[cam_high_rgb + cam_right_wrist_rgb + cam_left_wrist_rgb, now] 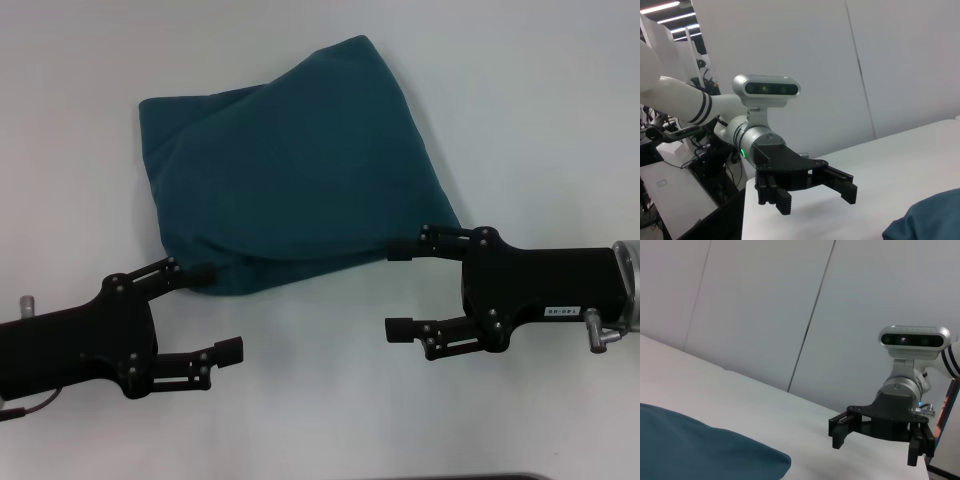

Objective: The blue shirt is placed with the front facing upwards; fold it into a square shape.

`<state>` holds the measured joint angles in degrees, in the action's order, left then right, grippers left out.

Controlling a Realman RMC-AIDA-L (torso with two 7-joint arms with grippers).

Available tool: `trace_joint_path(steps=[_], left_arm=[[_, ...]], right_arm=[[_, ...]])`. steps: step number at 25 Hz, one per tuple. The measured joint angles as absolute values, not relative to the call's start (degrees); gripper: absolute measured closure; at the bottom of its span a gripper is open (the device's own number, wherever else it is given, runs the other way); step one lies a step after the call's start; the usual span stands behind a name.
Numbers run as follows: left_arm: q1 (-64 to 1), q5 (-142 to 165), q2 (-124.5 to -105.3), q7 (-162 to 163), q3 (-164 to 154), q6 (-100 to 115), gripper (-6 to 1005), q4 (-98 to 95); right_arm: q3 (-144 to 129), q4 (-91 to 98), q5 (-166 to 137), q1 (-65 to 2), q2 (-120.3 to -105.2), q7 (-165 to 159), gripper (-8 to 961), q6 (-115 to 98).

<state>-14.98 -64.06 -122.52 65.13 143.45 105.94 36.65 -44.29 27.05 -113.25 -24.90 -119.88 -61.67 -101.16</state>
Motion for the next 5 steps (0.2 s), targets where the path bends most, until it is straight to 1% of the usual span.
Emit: trace_joint_path(steps=[5], left_arm=[[-15.03,-64.17,-122.52,66.52,143.72,105.98,49,36.65]], right_arm=[[-44.29,26.57,-113.21,-24.88,-119.88,-61.70,17,-101.32]])
